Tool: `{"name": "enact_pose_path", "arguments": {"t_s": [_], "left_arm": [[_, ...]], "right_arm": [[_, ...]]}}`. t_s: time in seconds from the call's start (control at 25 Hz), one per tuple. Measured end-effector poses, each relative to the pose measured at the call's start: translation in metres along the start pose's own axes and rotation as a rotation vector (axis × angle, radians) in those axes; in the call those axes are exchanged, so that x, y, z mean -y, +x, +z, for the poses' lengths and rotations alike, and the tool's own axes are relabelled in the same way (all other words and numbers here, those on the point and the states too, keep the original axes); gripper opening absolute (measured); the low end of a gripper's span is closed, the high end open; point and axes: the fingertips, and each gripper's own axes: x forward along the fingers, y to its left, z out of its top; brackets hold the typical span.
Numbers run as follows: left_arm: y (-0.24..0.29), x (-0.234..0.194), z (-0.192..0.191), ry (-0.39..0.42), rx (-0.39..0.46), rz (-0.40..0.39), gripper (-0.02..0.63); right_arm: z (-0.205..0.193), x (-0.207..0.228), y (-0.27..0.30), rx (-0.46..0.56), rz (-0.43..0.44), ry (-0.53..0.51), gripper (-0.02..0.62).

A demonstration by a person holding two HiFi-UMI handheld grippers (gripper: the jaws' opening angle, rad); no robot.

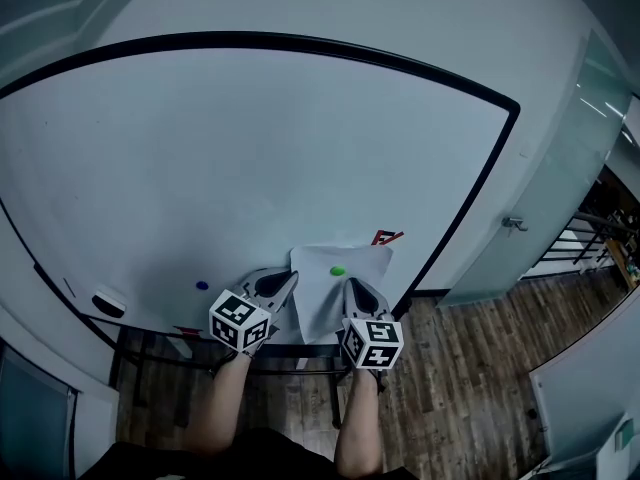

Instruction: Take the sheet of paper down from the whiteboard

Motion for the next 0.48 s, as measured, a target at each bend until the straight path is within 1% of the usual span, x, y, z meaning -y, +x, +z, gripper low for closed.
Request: {"name": "enact_pose_path", "arguments": {"t_s": [0.28,0.48], "left_arm": [[-0.005,0.0,0.003,-0.021,0.012,-0.008,0.02],[-0.006,0.0,0.003,-0.023,0.011,-0.02,0.021]], "right_arm": [[0.009,-0.004,-0.001,0.023,-0.037,-0.028,0.027],[0.013,-0.015,0.004,0.021,-0.05,-0.076,0.031]]}}
